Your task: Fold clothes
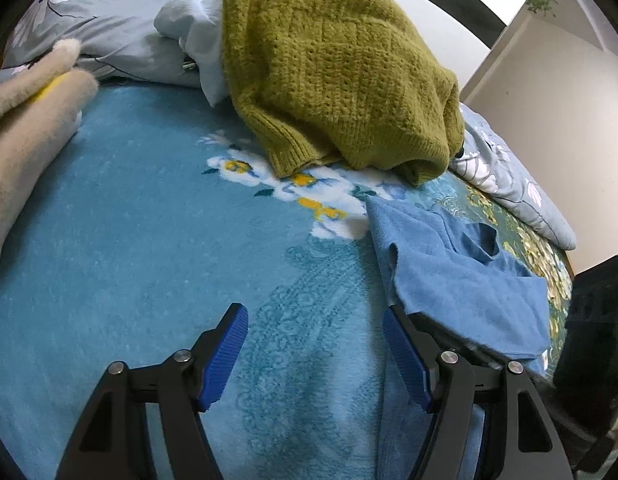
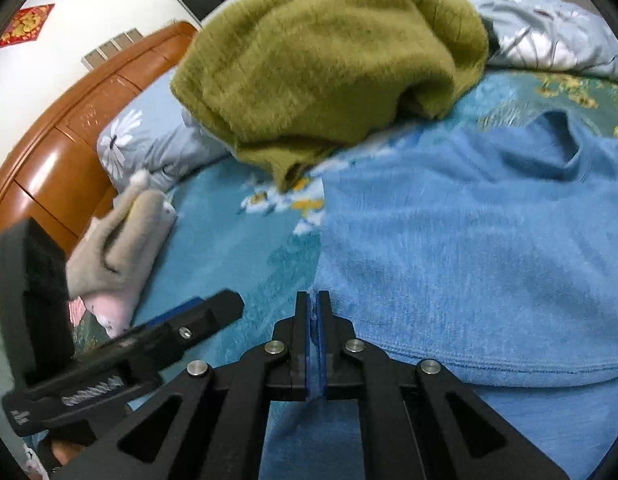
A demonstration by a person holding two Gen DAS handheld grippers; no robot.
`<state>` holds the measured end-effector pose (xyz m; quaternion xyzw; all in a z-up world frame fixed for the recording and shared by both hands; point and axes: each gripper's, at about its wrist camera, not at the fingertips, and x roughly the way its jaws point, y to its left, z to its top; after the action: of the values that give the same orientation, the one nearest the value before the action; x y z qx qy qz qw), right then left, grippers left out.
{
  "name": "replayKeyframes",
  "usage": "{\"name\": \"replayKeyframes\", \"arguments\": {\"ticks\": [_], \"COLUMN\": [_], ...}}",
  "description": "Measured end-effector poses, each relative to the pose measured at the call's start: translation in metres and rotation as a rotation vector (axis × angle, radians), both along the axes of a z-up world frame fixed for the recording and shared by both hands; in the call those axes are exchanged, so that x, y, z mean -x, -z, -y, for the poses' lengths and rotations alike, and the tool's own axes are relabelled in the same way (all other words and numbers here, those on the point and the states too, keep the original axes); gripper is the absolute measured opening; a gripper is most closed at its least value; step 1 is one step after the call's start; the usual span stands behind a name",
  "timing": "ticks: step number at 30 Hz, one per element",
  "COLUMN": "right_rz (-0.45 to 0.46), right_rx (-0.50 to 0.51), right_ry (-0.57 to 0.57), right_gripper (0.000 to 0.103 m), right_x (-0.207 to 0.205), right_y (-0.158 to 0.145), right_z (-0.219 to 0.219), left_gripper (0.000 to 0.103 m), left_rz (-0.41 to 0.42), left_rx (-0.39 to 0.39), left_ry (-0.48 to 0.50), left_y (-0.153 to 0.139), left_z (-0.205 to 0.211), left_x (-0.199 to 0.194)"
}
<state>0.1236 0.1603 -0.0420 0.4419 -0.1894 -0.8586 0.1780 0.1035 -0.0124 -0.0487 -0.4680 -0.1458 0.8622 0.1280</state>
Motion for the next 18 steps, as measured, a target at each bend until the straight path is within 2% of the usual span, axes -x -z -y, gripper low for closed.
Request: {"name": "replayKeyframes", "arguments": {"ticks": [5, 9, 12, 14, 18], "right_rz": [0.026, 0.027, -0.012, -0.038, -0.090], "right_rx": [0.024, 0.039, 0.028, 0.022, 0.008], "right_ry": [-0.013, -0.057, -0.016, 0.011, 0.065], "right_gripper": [0.006, 0.008, 0.017, 0.018, 0.027], "right_x": [0.001, -0.005, -0.015, -0.023, -0.037], "right_y": [0.008, 0.001, -0.015, -0.026, -0.047], "right_z": [0.000, -0.007, -0.040, -0.062, -0.105], "left_gripper": [0.074, 0.074, 0.074, 0.074, 0.074], "left_rz": [0.006, 0.000, -0.005, -0.008, -0.026], "left_rx": [-0.001, 0.003, 0.021, 0.035, 0.012], "left_ry": [0.006, 0.015, 0.030, 0.045, 0.086], "left_y": [0.002, 0.000, 0.000, 0.000, -0.001], "left_z": [-0.005, -0.013, -0.025, -0.037, -0.052], "left_x": [0.004, 0.007, 0.014, 0.019, 0.026]}}
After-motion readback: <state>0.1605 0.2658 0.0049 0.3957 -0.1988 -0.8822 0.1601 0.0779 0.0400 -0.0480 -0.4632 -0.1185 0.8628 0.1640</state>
